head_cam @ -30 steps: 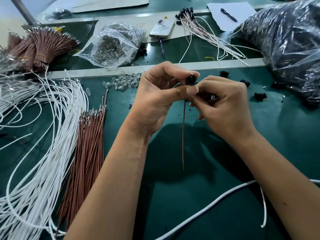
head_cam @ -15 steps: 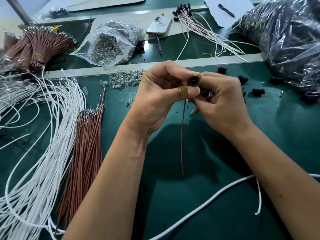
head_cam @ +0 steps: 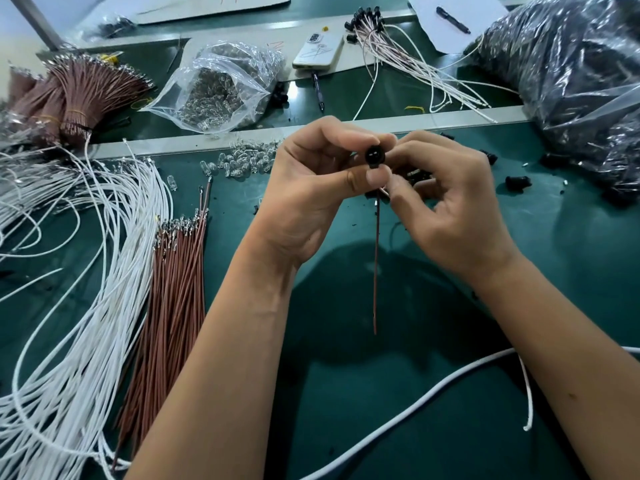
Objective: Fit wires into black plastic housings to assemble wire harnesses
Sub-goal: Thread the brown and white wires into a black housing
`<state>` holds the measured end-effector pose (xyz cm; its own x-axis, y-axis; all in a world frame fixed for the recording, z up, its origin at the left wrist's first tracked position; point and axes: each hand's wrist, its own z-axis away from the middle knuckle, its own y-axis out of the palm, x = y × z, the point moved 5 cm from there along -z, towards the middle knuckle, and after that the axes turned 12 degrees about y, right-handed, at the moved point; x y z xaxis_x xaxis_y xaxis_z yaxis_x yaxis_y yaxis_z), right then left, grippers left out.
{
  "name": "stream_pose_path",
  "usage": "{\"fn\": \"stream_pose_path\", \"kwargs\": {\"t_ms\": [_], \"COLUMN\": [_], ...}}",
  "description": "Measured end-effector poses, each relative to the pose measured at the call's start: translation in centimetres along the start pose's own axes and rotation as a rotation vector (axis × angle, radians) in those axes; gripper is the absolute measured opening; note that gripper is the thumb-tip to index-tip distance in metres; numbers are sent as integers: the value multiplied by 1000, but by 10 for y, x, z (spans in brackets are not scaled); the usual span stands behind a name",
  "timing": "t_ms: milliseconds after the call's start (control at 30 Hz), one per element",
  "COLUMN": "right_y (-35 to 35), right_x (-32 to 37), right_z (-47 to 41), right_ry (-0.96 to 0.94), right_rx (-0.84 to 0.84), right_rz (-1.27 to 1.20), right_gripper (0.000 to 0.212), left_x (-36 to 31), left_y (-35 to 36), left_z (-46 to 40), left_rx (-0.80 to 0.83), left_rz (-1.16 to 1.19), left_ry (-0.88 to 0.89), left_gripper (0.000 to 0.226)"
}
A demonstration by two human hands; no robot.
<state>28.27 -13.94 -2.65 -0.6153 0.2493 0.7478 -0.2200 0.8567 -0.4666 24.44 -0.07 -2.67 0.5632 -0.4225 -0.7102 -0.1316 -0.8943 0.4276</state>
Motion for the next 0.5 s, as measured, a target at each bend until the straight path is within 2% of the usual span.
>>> {"fn": "stream_pose_path", "kwargs": {"t_ms": [33, 100, 233, 500], "right_y": [-2, -3, -1, -1], "right_x": [1, 2, 3, -4], "right_z": [0, 1, 1, -2], "right_ry": [-7, -16, -39, -9], "right_rx": [-23, -89, -116, -89], "right_rz": [0, 4, 13, 12], "right_gripper": [5, 15, 29, 11], "left_x": [0, 1, 1, 0], "left_y": [-1, -3, -1, -5], "left_z": [0, 1, 2, 2], "left_rx": [-1, -8, -19, -2], "left_rz": [-10, -29, -36, -143], "left_ry": [-1, -8, -14, -36], "left_gripper": [41, 43, 30, 25]}}
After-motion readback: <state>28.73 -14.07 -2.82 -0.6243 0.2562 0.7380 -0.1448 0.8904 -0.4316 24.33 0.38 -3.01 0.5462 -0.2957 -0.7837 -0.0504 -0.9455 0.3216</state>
